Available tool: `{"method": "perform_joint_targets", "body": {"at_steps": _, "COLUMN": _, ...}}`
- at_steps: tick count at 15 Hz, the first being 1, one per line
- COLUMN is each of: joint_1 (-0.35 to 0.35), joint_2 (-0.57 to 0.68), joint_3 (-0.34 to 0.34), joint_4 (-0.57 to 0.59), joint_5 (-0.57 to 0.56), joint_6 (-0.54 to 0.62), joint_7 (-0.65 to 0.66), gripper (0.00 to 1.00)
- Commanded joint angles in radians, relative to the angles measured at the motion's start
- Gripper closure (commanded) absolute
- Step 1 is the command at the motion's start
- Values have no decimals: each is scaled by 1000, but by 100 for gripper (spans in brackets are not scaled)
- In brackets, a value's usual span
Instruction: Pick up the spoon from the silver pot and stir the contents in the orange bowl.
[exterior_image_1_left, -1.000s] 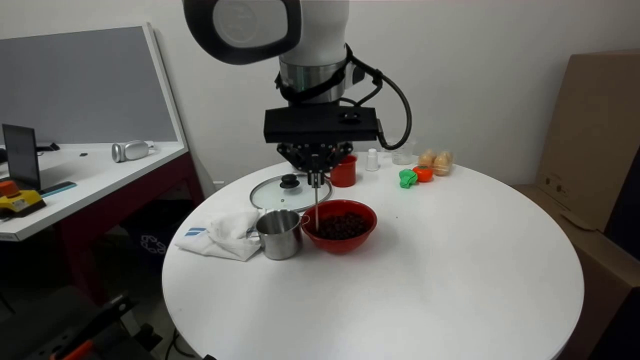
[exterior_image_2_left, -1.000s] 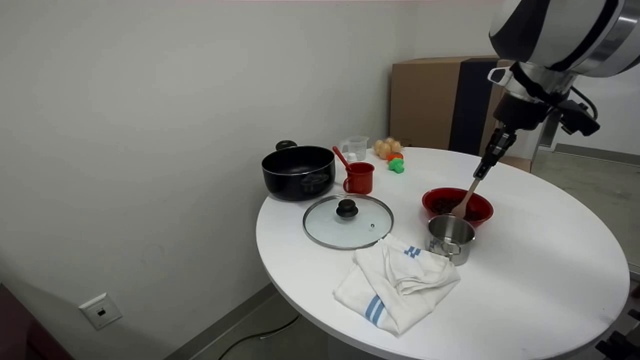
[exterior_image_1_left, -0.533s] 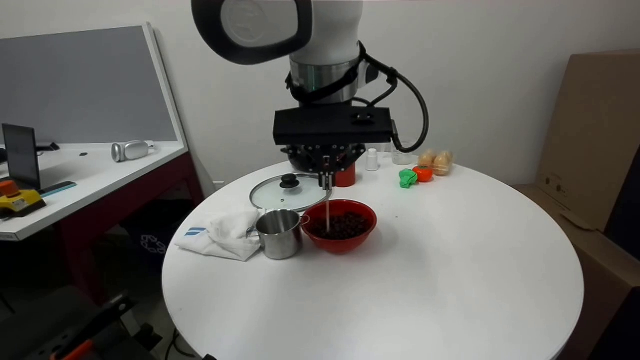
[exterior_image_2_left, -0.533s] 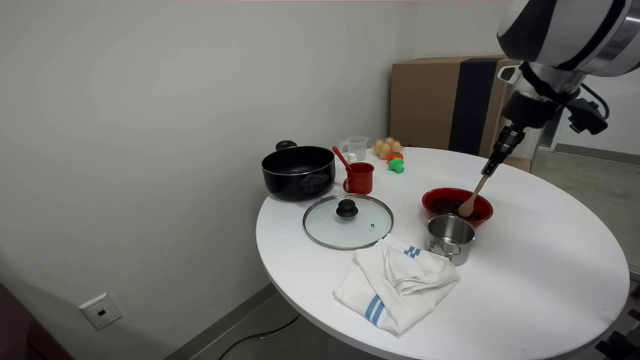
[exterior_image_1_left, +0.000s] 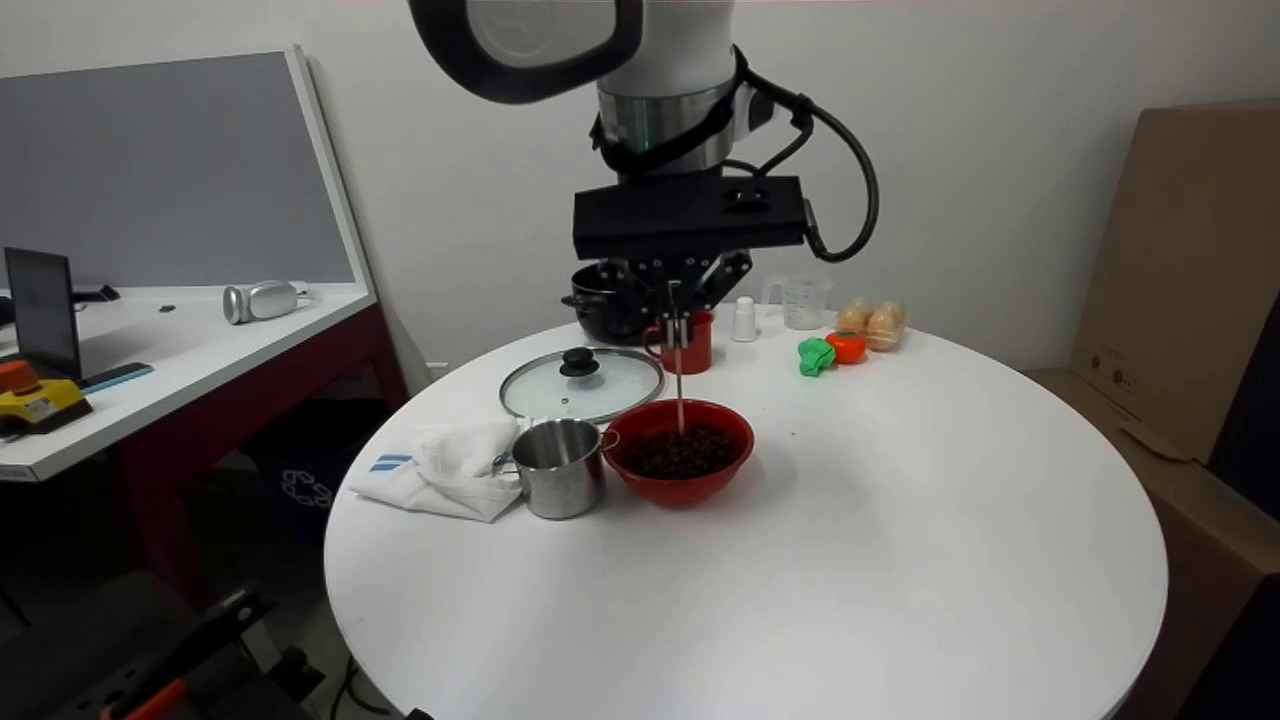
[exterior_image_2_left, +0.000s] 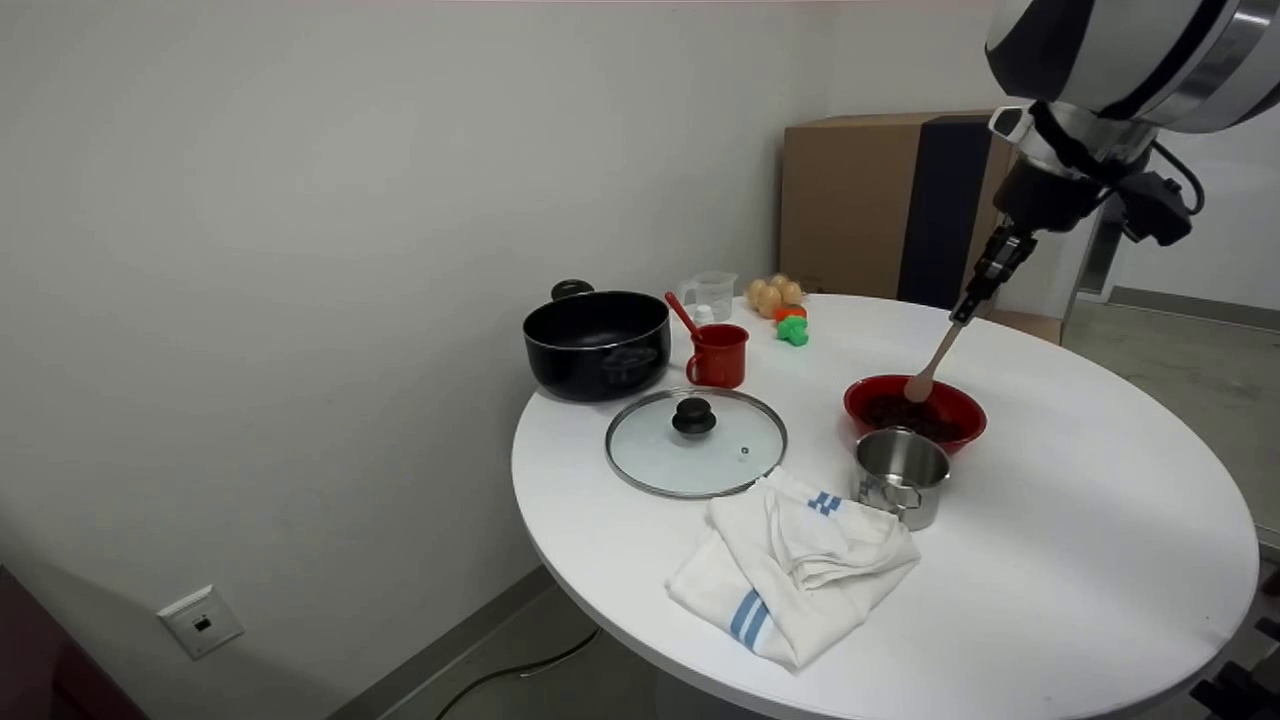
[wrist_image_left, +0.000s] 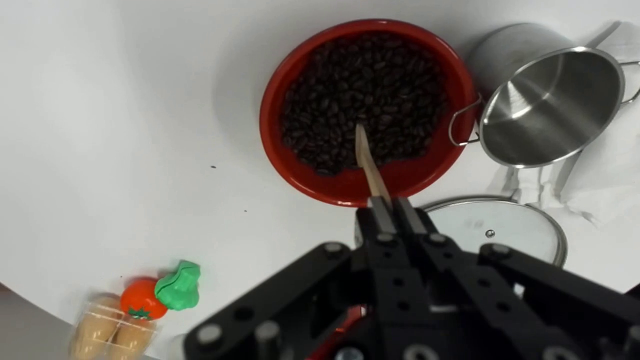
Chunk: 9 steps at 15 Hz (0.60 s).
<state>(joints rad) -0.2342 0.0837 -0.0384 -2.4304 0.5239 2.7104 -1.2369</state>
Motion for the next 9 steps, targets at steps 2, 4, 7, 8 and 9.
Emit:
{"method": "perform_joint_targets", "body": {"at_steps": 2, "joint_1": 19, "joint_2": 6, "joint_3": 16, "joint_4": 4, "joint_5": -1, "joint_6": 39, "joint_7": 24, "gripper": 99}}
{"method": "perform_joint_targets", "body": {"at_steps": 4, "joint_1": 25, "joint_2": 9, "joint_3": 24, "joint_4": -4, "joint_5": -2, "joint_6": 47, "joint_7": 28, "gripper": 99}}
{"method": "perform_joint_targets", "body": {"at_steps": 7, "joint_1": 32, "joint_2": 8, "joint_3": 34, "joint_4": -26, "joint_5": -4, "joint_6": 51, "joint_7": 36, "gripper": 99}}
{"method": "perform_joint_targets", "body": {"at_steps": 8, "joint_1": 35, "joint_2": 8, "joint_3": 36, "joint_4": -35, "joint_5": 0, "joint_6": 52, "joint_7": 40, "gripper": 99}}
{"method": "perform_joint_targets", "body": {"at_steps": 9, "joint_1": 36, "joint_2": 7, "joint_3": 38, "joint_4": -42, "joint_5": 0, "joint_6": 53, "joint_7": 46, "gripper": 99}}
